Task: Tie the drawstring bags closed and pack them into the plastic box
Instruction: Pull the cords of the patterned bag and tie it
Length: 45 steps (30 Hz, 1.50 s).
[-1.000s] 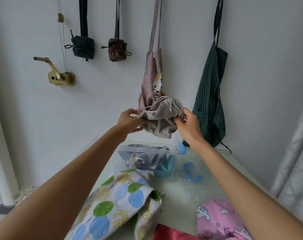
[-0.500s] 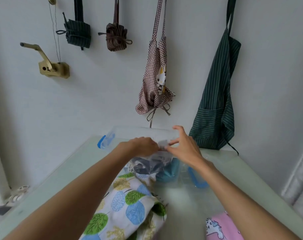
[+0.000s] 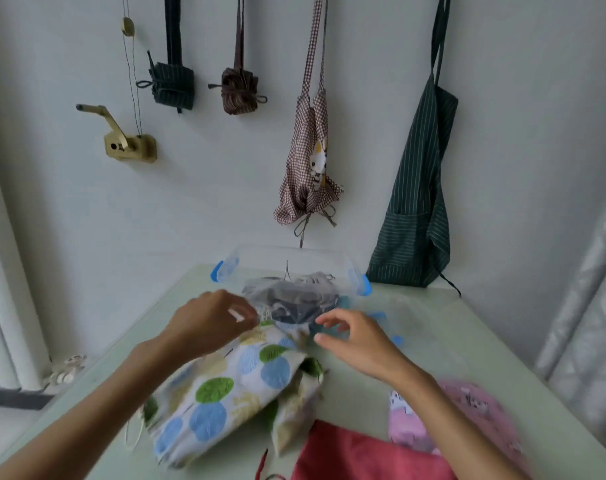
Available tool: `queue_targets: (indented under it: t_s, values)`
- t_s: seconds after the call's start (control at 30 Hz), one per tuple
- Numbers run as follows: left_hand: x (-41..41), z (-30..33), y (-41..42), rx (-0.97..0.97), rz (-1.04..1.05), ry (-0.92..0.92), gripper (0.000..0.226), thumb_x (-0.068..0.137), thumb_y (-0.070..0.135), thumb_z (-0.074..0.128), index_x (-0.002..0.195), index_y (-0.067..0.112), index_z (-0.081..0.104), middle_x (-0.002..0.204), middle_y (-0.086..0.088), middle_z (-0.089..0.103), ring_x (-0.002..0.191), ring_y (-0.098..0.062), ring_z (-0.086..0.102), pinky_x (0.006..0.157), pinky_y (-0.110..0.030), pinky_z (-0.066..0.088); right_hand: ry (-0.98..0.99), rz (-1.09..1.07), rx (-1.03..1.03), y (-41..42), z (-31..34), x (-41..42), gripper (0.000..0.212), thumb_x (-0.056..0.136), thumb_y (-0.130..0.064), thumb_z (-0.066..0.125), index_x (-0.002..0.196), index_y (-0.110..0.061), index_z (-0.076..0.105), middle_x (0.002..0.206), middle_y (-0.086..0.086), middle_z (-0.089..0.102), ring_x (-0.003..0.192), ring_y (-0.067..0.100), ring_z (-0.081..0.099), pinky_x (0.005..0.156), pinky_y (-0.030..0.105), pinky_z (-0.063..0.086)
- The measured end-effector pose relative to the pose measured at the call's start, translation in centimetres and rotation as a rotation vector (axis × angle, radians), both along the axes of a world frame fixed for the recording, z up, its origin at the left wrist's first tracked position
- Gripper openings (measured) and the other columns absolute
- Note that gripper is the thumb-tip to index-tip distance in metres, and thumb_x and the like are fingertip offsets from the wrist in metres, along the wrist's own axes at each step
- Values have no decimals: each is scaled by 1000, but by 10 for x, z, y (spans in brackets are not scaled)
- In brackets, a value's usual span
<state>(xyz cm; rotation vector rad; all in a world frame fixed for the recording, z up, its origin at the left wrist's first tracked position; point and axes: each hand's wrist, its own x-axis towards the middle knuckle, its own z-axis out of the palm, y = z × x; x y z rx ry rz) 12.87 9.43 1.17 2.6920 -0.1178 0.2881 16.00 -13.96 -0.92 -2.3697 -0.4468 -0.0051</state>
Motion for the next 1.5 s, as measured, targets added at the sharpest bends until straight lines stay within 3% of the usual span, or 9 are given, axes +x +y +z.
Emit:
queue_targets:
  t_s: [0.17, 0.33, 0.53, 0.63, 0.73, 1.03, 1.33, 1.43, 1.5]
  values:
    - [-39, -49, 17, 335, -22, 523, 92, 72, 62, 67, 146, 30, 24, 149, 7, 35, 134, -17, 36, 110, -32, 32, 165, -120, -166, 15, -40, -39, 59, 81, -43, 62, 134, -25, 43, 133, -2, 48, 121, 19, 49, 95, 30, 39]
    - [-38, -61, 6, 326, 98, 417, 32, 91, 43, 46, 117, 26, 55, 122, 1, 60, 112, -21, 55, 84, -28, 42, 52, -268, 96, 8, -55, -44, 24, 88, -24, 61, 64, -19, 58, 68, -5, 66, 63, 21, 68, 62, 30, 48]
    - [-10, -54, -35, -176, -23, 345, 29, 87, 43, 61, 83, 15, 65, 83, -3, 59, 76, -16, 54, 69, -24, 42, 291, -463, 721, -32, -33, 3, 29, 94, -6, 51, 122, -6, 58, 117, 17, 63, 84, 23, 68, 76, 26, 57]
    - [-13, -54, -76, -396, -169, 464, 36, 93, 49, 48, 83, 15, 57, 83, -1, 52, 74, -12, 52, 60, -15, 46, 302, -495, 408, -40, -31, -4, 51, 91, -14, 54, 139, -10, 38, 141, 13, 43, 114, 26, 53, 98, 38, 47]
    - [-25, -63, -86, -445, -279, 512, 65, 86, 70, 31, 102, 13, 60, 104, -1, 53, 96, -15, 53, 88, -26, 45, 148, -450, 185, -43, -30, -32, 50, 91, -21, 56, 137, -12, 39, 139, 7, 43, 125, 22, 46, 98, 31, 38]
    - [-61, -56, -28, 148, 14, 456, 28, 86, 49, 60, 107, 31, 65, 98, 7, 71, 94, -10, 64, 86, -27, 48, -49, -227, 19, -48, -40, -118, 27, 83, -49, 61, 69, -26, 65, 66, -8, 66, 62, 1, 60, 62, 22, 46]
    - [-89, -75, -67, 356, -170, 255, 49, 81, 43, 68, 127, 37, 50, 128, 12, 53, 118, -14, 51, 84, -29, 43, -221, -140, -374, -21, -64, -139, 45, 87, -27, 62, 129, -36, 47, 117, -8, 40, 107, 12, 52, 79, 24, 49]
    - [-82, -75, -66, 184, -70, 152, 30, 89, 43, 59, 115, 30, 63, 115, 10, 65, 99, -12, 61, 74, -25, 46, -165, -210, -136, -21, -55, -119, 22, 89, -30, 60, 110, -33, 66, 103, -11, 62, 85, 8, 63, 65, 21, 48]
    - [-74, -66, -60, -341, -16, 195, 20, 92, 35, 57, 96, 20, 70, 97, 1, 71, 75, -12, 64, 65, -25, 53, -56, -276, 153, -23, -42, -101, 20, 86, -31, 65, 106, -28, 67, 87, -13, 65, 72, 4, 61, 59, 18, 46]
